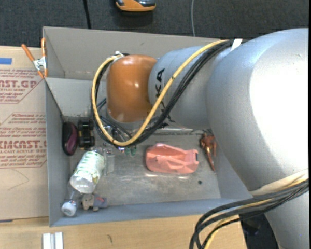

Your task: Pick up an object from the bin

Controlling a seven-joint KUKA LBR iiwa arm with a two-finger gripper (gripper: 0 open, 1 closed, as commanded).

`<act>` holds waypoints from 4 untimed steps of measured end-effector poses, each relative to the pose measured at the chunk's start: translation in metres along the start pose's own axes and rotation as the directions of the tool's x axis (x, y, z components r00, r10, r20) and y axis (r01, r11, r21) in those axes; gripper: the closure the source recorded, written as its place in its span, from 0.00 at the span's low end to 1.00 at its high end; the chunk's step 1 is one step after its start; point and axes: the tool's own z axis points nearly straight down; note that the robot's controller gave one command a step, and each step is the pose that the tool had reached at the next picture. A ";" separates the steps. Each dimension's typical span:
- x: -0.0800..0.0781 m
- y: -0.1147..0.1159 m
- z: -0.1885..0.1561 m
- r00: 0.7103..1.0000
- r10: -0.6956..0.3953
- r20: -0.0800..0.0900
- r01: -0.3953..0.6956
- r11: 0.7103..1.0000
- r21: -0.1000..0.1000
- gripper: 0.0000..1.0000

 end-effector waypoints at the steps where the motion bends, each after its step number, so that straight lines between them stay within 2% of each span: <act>1: -0.004 0.017 0.032 1.000 -0.013 -0.002 0.013 1.000 0.008 0.00; 2: 0.015 0.025 0.034 0.997 0.077 0.019 -0.077 0.997 -0.005 1.00; 3: 0.016 0.025 0.034 0.997 0.077 0.018 -0.077 0.997 -0.005 1.00; 4: 0.025 0.023 -0.013 0.998 0.060 -0.007 -0.060 0.998 0.002 1.00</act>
Offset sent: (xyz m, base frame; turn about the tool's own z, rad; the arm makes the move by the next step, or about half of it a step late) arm -0.0247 0.0236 -0.0405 0.0740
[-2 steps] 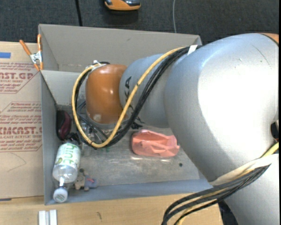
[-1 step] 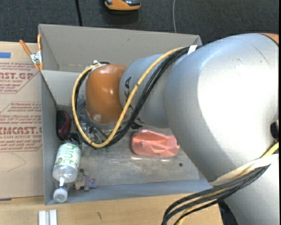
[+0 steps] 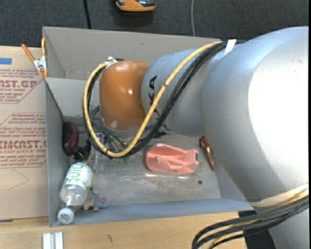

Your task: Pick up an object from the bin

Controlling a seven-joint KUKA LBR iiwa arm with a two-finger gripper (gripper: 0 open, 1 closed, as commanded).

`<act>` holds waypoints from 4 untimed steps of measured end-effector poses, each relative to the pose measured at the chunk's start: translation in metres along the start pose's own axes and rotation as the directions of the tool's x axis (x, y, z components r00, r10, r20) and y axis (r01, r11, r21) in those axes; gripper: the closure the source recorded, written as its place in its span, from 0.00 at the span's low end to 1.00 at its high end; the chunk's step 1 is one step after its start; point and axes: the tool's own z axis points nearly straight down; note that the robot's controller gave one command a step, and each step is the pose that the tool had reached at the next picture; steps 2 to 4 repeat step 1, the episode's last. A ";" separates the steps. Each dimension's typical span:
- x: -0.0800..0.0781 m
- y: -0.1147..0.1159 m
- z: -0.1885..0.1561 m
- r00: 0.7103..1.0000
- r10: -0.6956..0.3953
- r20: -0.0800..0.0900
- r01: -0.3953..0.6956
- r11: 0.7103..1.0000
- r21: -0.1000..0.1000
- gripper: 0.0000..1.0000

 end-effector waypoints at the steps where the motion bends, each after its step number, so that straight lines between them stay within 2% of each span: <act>1: 0.006 -0.045 -0.089 1.000 -0.010 0.006 0.010 1.000 -0.002 0.00; 4: 0.006 -0.045 -0.089 1.000 -0.010 0.006 0.010 1.000 -0.002 0.00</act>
Offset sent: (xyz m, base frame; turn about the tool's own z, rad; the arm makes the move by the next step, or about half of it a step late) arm 0.0000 0.0000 0.0000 0.0000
